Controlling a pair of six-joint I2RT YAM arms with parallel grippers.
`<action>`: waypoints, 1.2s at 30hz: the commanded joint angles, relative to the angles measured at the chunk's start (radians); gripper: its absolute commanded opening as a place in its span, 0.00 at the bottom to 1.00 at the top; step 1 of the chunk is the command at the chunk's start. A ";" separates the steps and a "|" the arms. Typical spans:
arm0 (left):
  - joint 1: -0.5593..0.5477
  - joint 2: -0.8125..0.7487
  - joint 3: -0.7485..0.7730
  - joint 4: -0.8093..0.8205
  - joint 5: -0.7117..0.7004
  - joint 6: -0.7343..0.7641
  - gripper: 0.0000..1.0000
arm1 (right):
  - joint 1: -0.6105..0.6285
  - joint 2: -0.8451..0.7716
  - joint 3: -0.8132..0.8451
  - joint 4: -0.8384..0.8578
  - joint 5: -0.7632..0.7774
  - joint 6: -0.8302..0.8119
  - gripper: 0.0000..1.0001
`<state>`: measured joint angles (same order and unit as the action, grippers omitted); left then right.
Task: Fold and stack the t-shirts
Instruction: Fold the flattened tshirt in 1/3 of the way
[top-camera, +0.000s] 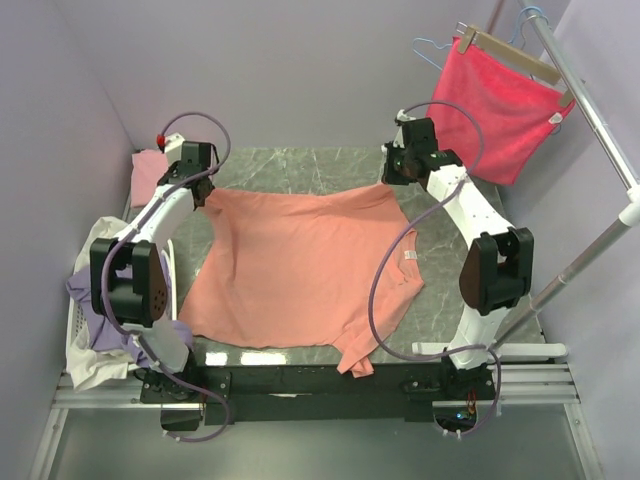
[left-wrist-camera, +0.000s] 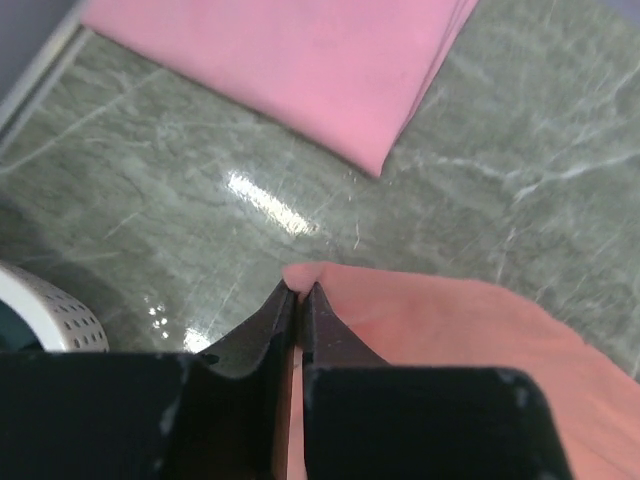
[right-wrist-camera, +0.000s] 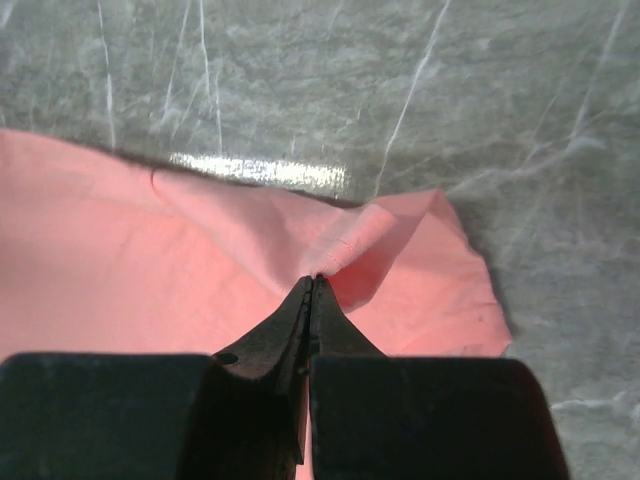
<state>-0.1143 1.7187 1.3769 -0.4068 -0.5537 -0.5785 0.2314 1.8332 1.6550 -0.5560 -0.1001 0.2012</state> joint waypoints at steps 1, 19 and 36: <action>0.064 0.004 -0.030 0.176 0.188 0.066 0.09 | 0.003 -0.040 -0.006 0.090 0.074 0.006 0.00; 0.139 0.305 0.239 0.172 0.674 0.163 0.01 | 0.005 -0.006 -0.017 0.062 0.008 0.010 0.00; 0.140 0.108 -0.009 0.257 0.447 0.109 0.01 | 0.057 -0.193 -0.263 0.019 0.063 0.072 0.00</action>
<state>0.0246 1.8797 1.4017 -0.1612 0.0380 -0.4465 0.2588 1.7638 1.4612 -0.5247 -0.0937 0.2462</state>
